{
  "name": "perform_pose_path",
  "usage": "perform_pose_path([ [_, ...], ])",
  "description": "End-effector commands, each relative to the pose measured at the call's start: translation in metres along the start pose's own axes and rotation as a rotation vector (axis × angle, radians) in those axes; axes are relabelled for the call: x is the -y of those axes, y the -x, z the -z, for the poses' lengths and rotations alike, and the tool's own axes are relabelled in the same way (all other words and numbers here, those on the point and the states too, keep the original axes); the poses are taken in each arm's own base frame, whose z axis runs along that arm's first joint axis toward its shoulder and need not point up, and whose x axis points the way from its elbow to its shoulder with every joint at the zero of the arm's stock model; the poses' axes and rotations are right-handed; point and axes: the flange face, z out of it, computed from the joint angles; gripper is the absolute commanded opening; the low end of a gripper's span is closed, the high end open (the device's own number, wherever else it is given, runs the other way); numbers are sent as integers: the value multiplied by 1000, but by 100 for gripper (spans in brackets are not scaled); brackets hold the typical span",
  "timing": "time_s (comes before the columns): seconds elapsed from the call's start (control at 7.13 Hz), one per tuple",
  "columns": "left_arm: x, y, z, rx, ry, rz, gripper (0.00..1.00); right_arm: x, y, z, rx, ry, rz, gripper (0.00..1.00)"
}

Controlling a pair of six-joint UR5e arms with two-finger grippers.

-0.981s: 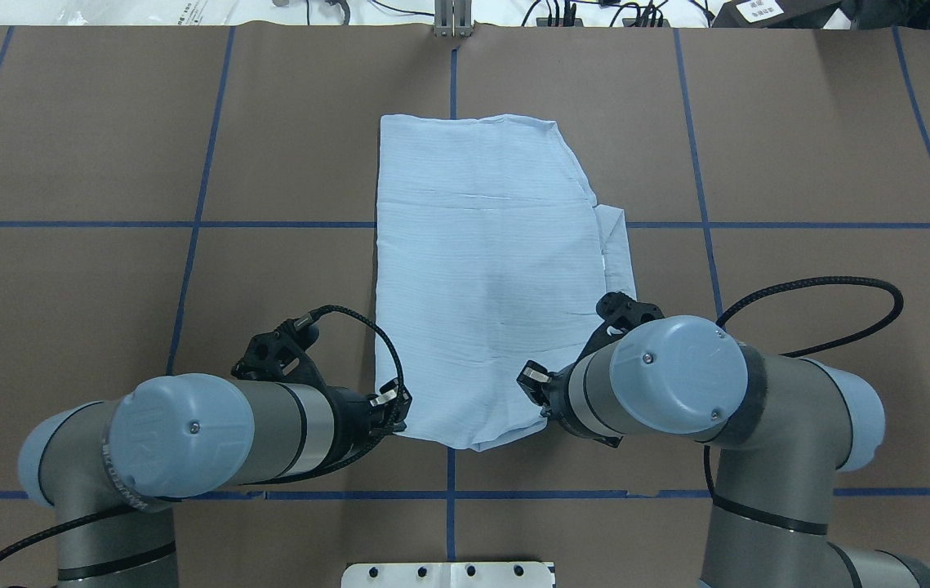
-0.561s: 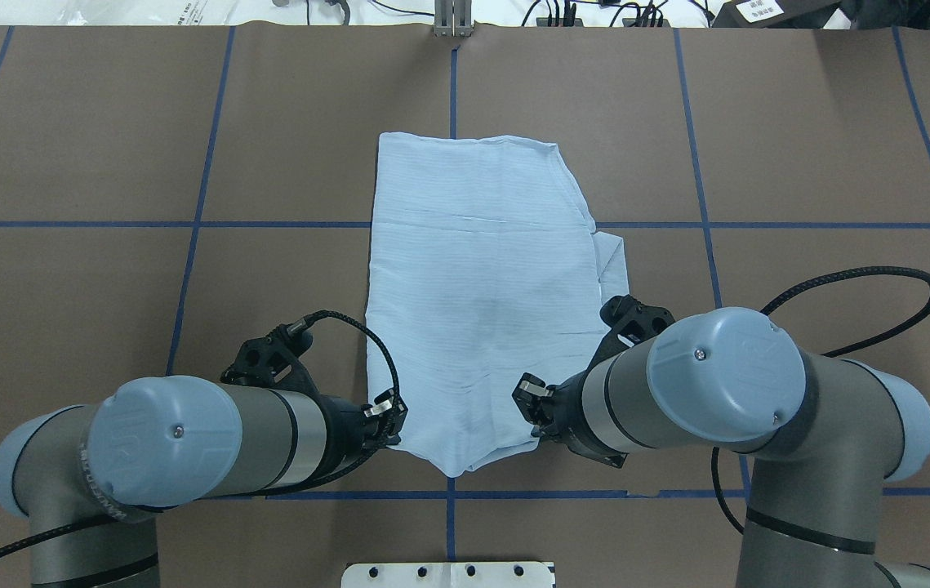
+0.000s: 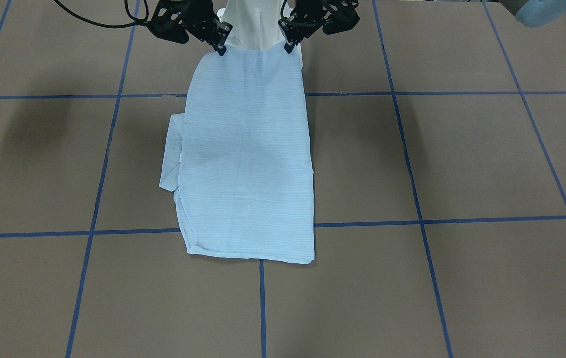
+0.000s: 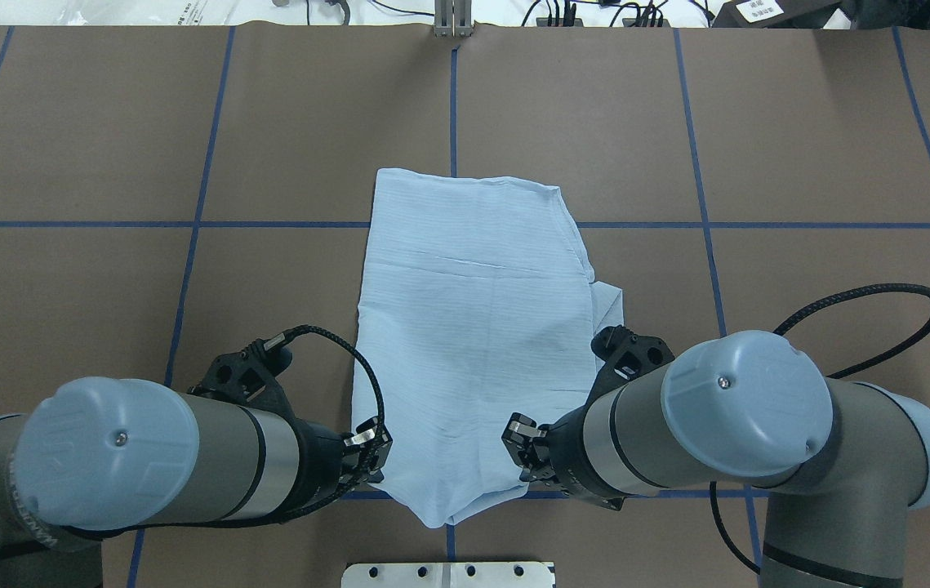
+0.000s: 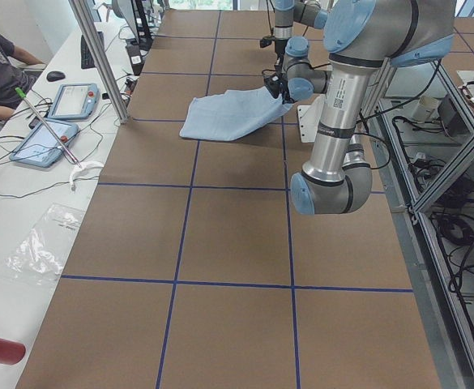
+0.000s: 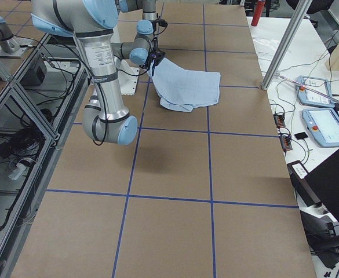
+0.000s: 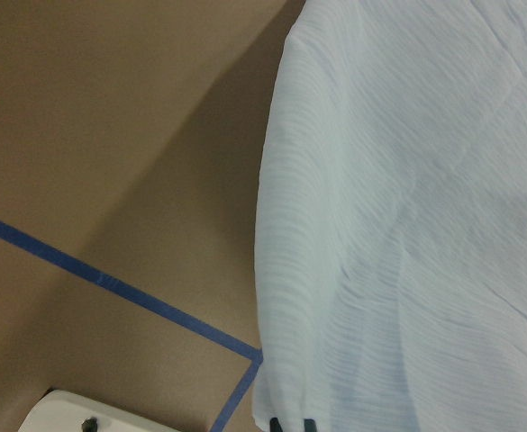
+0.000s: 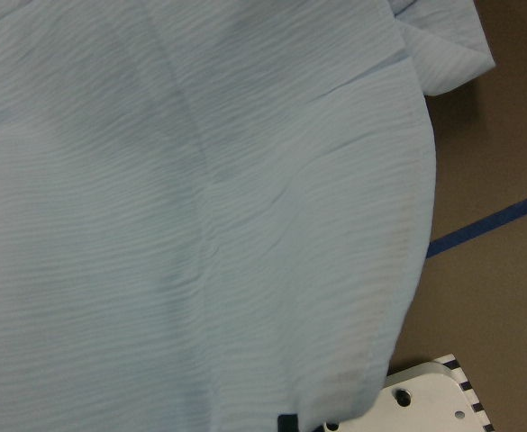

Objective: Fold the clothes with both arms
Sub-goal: 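Lift the near edge with both grippers and carry it away from the robot, then lay the near edge onto the far edge with both grippers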

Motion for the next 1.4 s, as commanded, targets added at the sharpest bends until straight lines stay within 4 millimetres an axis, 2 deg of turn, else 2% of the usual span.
perform_pose_path([
  [0.0,27,-5,-22,38,-52,-39,0,46,6,-15,-31,-80,34,0],
  [0.14,47,-19,-18,2,-80,-39,0,66,9,-24,-45,-119,23,0],
  [0.28,66,-29,-18,-36,-99,-29,0,79,21,-25,-23,-156,36,0],
  [0.42,98,-41,-16,-97,-129,-28,0,94,33,-27,-17,-179,31,0],
  [0.56,127,-59,-28,-124,-165,-57,0,117,50,-35,-34,-210,78,0],
  [0.7,159,-82,-38,-136,-190,-46,0,141,63,-32,-40,-242,92,0],
  [0.84,194,-97,-49,-167,-185,-43,0,168,66,-27,-37,-273,78,0],
  [0.98,225,-98,-67,-189,-202,-45,0,189,71,-21,-25,-293,74,0],
  [1.12,253,-105,-81,-203,-222,-50,0,208,89,-17,-19,-317,55,0],
  [1.26,271,-114,-83,-211,-225,-50,0,223,103,-24,-34,-331,46,0],
])
